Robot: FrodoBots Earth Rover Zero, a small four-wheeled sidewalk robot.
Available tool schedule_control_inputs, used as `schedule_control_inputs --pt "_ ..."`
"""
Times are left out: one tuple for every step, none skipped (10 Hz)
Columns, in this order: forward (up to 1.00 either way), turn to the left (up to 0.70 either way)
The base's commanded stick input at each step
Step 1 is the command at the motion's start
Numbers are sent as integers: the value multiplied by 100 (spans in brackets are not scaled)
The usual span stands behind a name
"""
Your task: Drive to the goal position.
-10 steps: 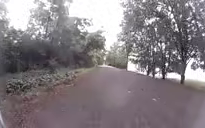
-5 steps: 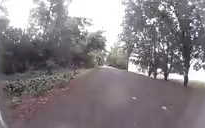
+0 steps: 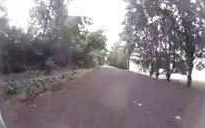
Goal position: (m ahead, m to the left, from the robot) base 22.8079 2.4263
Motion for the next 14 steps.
schedule_control_inputs --pt "70 0" --pt "70 0" --pt "70 0" --pt "70 0" --pt "70 0" --pt "70 0" --pt "70 0" --pt "70 0" --pt "70 0" --pt "70 0" --pt "70 0" --pt "70 0" --pt "70 0" --pt "70 0"
